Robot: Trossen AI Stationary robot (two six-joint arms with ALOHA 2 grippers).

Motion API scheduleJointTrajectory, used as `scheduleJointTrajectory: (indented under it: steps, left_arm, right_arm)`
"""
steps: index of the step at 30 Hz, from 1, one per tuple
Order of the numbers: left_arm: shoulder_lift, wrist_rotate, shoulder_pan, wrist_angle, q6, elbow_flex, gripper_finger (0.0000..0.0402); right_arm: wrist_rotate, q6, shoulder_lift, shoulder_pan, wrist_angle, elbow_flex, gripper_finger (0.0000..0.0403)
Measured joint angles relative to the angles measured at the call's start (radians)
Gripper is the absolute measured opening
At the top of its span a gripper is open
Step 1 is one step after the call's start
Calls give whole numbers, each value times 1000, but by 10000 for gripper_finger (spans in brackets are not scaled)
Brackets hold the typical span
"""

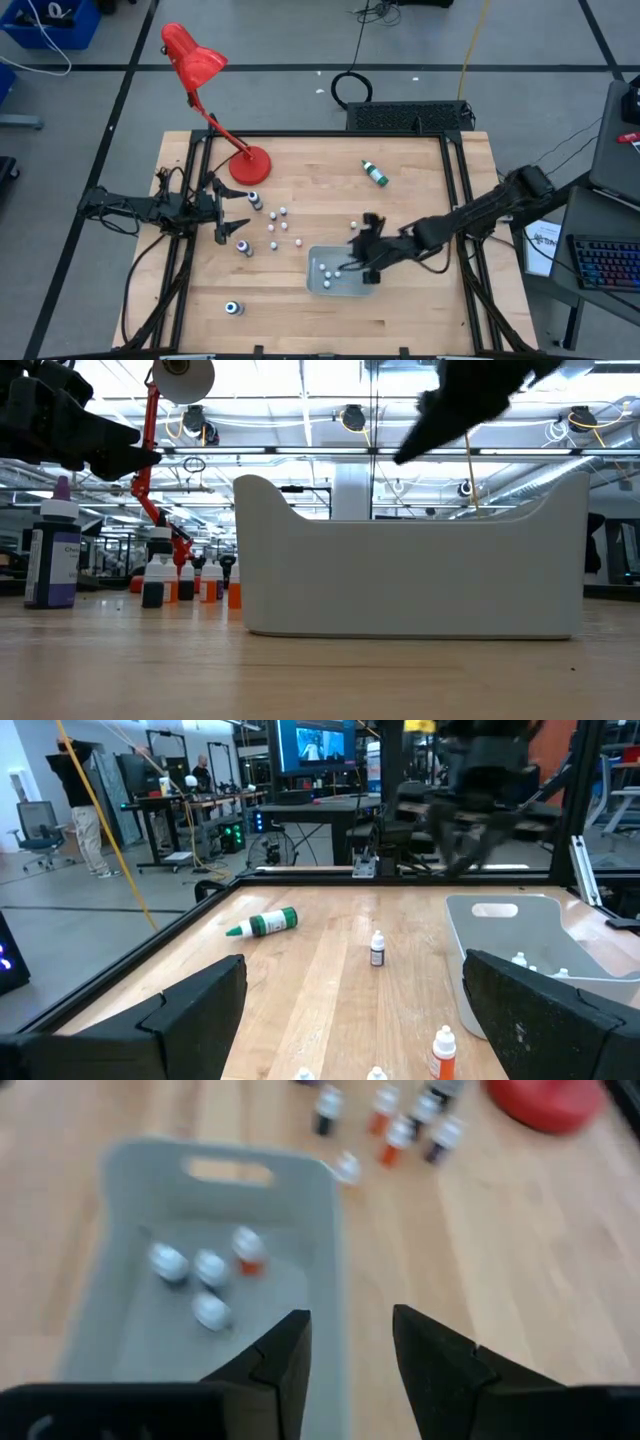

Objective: Pick & Place food coloring
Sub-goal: Put the small red food coloring bottle into the gray bin

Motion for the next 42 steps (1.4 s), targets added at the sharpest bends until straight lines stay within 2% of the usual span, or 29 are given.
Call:
scheduleJointTrajectory:
  steps: [7,12,16,21,25,30,33,35,39,42]
  left_arm:
    - [0,0,0,0,0,0,365]
    - [0,0,0,3,0,0,365]
    - [0,0,0,0,0,0,365]
    - [0,0,0,0,0,0,365]
    - [0,0,0,0,0,0,365]
    - [0,0,0,0,0,0,365]
    - [0,0,0,0,0,0,365]
    - [0,0,0,0,0,0,365]
    - [0,0,0,0,0,0,365]
    - [0,0,0,0,0,0,365]
  right_arm:
    - [201,103,-283,30,227,-444,130]
    - [230,87,-434,17,363,-681,130]
    - [230,18,-473,-18,547,-810,130]
    - [225,-110,-445,-49,773,-904,130]
    - [187,-163,-424,-88,858,-915,144]
    - [-49,-197,-388,-163,1032,-913,184]
    - [-114,-220,-387,-186,1015,-866,203]
    - [-118,-227,-387,-199,906,-796,210]
    - [-119,-217,-377,-242,480,-559,214]
    - [-120,-207,-332,-295,257,-392,214]
